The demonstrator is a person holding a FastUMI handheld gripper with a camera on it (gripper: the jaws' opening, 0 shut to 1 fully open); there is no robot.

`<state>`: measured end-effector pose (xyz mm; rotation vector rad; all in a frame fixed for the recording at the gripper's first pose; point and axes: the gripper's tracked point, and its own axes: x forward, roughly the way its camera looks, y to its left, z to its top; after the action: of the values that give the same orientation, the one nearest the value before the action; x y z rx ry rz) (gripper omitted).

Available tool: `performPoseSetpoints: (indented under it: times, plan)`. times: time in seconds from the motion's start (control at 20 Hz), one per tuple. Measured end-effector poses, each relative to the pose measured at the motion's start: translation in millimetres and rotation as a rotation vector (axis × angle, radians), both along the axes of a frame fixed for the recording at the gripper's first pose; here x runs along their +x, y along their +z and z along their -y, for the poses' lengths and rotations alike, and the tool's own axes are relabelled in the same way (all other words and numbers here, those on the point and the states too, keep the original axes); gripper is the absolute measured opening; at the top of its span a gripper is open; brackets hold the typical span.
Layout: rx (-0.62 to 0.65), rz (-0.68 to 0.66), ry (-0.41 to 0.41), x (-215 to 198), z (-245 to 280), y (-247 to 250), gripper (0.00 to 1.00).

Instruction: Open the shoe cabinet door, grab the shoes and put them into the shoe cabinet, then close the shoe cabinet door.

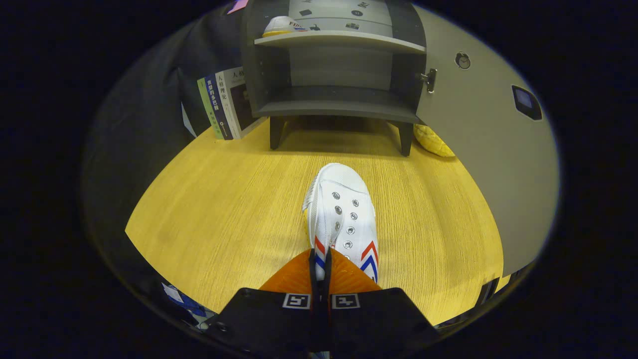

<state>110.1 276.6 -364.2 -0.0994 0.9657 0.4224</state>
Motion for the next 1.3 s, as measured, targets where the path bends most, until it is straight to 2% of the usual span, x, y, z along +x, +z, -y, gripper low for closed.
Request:
performPoseSetpoints:
  times: [0.25, 0.4, 0.8, 1.3]
  plan:
    - [0.000, 0.077, 0.001, 31, 6, 44, 0.01]
    - [0.041, 0.125, -0.011, 52, 1, 77, 0.01]
    - [0.073, 0.268, 0.012, 111, -16, 156, 0.01]
    - [0.134, 0.426, 0.022, 218, -57, 239, 0.01]
